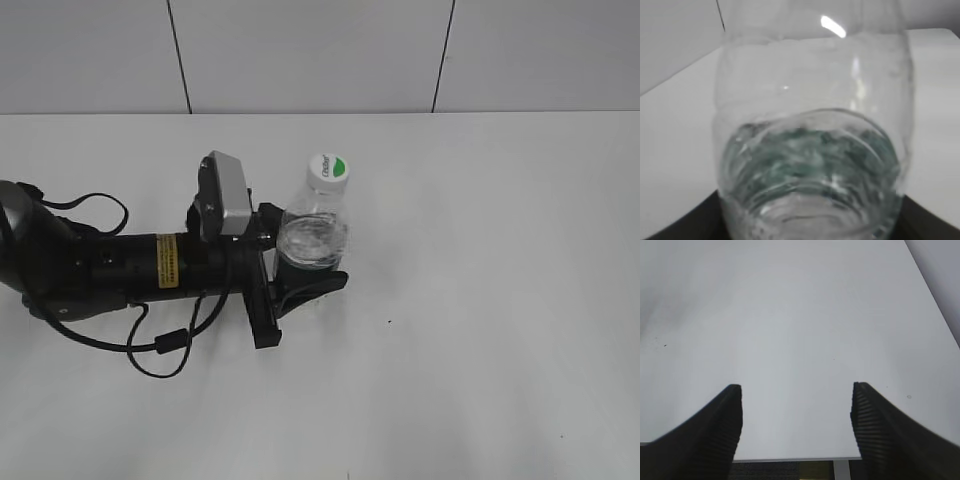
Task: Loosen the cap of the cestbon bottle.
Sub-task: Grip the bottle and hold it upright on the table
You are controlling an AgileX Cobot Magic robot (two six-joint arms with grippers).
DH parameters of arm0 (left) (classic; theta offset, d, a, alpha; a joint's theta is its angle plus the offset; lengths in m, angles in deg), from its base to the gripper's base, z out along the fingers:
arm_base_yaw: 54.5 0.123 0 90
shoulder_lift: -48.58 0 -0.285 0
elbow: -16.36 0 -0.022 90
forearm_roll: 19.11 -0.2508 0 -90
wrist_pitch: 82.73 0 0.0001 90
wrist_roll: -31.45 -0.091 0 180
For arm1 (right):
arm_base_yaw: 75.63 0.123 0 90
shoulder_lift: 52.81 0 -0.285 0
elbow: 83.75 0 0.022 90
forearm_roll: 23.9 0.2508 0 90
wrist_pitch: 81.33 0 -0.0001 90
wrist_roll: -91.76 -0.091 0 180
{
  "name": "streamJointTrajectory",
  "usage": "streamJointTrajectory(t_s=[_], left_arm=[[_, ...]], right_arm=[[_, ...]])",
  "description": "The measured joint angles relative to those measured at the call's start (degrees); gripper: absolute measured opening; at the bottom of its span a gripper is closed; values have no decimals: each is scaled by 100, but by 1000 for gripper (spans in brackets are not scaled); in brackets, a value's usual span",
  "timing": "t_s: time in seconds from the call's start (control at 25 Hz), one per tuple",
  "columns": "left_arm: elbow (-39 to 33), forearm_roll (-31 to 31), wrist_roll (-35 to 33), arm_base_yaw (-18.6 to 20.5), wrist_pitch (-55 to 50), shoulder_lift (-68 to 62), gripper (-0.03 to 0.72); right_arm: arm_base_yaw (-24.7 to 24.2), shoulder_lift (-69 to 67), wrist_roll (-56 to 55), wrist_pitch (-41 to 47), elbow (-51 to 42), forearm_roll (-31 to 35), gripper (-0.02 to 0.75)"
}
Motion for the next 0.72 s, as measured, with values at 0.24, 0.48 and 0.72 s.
streamJointTrajectory(t_s=[0.24,0.48,0.72], left_arm=[[0,-60,0,-6,13,-49,401],[0,648,5,-137,-14,-466,401],[239,904,11,-254,195,-736,401]], right_arm=[[0,0,0,0,0,0,521],[0,0,0,0,0,0,521],[0,0,0,0,0,0,521]])
